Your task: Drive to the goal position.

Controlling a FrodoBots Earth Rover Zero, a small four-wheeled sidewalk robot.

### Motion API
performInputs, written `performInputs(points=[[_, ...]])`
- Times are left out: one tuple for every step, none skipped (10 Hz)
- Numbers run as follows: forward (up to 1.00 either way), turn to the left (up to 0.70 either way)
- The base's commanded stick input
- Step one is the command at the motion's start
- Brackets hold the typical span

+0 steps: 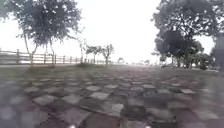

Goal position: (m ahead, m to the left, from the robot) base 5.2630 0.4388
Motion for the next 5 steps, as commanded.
performInputs(points=[[1.00, -0.25], [1.00, -0.03], [1.00, 0.04], [1.00, 0.04], [1.00, 0.04]])
